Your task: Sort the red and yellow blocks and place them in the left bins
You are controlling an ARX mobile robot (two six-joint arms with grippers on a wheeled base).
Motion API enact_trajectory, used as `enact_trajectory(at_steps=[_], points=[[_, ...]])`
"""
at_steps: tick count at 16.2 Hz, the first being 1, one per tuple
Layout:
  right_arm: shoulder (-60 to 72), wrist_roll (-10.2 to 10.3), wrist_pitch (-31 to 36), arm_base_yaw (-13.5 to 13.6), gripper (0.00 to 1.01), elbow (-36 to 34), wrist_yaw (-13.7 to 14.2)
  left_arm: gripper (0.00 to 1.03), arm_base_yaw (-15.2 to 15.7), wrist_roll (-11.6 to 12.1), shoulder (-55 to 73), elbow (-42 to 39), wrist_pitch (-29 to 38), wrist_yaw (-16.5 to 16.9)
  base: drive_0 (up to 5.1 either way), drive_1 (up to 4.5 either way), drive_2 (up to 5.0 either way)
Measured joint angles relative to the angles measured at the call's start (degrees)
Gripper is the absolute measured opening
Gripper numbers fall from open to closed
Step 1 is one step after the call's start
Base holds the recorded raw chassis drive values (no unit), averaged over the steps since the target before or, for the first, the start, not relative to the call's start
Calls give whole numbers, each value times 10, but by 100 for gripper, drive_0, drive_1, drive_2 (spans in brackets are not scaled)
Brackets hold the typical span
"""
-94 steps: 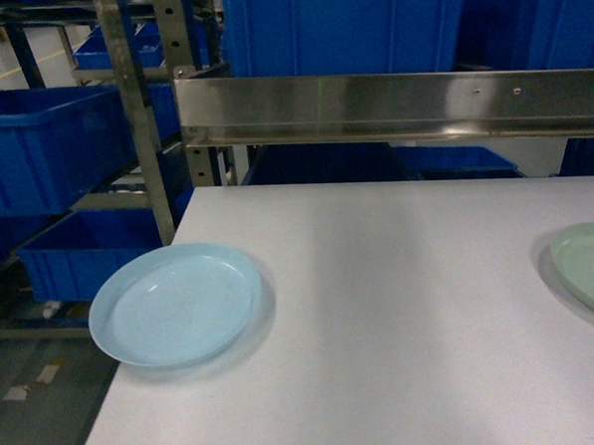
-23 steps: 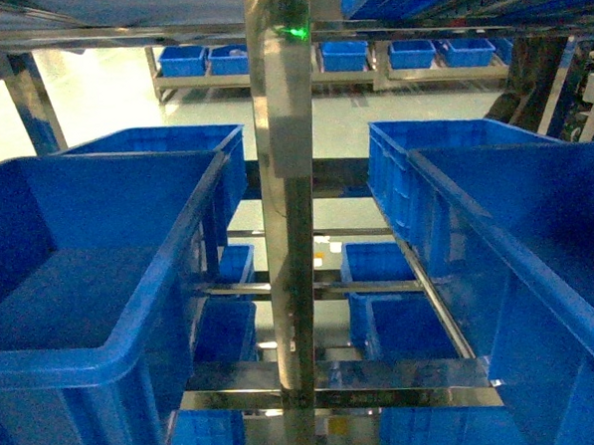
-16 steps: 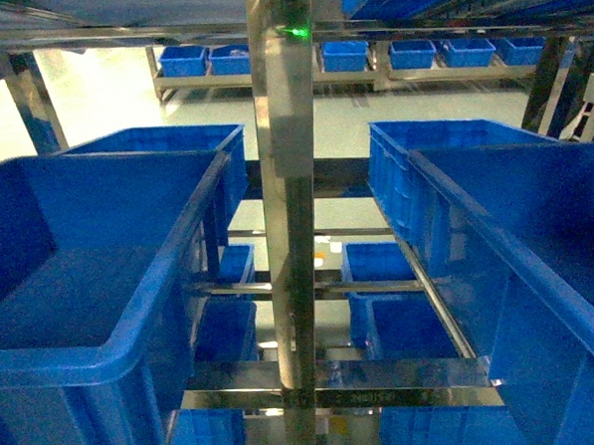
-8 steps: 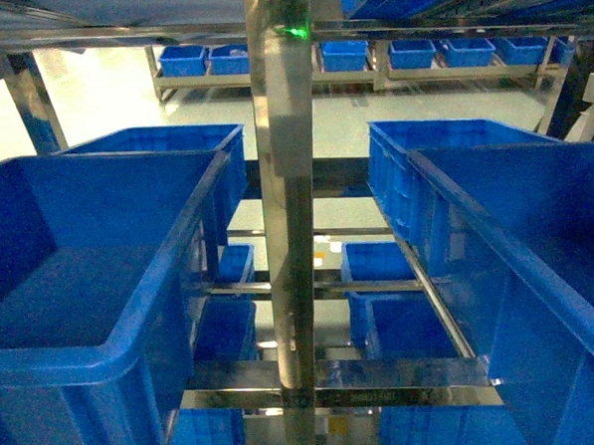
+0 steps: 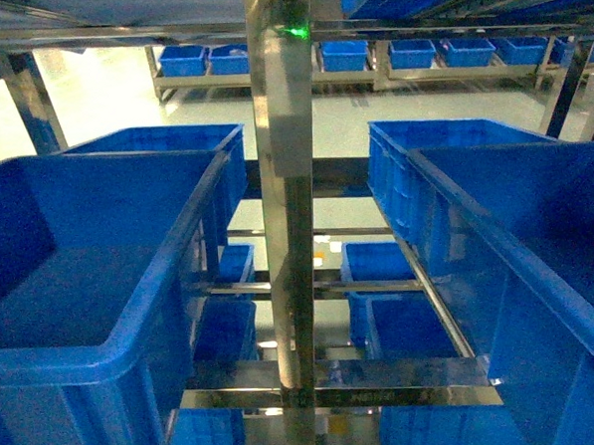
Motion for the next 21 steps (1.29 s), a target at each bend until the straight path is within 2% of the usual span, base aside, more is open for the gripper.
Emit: enact_trajectory(at_steps=[1,6,10,14,15,16,17,18,21], points=[[22,1,-7,0,28,21,13,27,0,0,0,0,0,0,0,0,0],[106,15,-42,5,28,94,30,27,0,0,0,0,0,0,0,0,0],[143,19,-28,3,28,101,86,27,0,0,-1,0,0,0,0,0,0],[147,17,44,-14,28,54,116,27,0,0,-1,0,0,0,0,0,0],[150,14,84,-16,28,43,124,27,0,0,-1,0,0,0,0,0,0],[148,10,108,-15,28,39,124,27,0,0,-1,0,0,0,0,0,0],[135,3,128,-15,28,34,110,27,0,0,-1,0,0,0,0,0,0],[114,1,136,-13,28,30,72,27,0,0,-1,0,0,0,0,0,0],[111,20,128,-5,28,23,16,27,0,0,-1,0,0,0,0,0,0]])
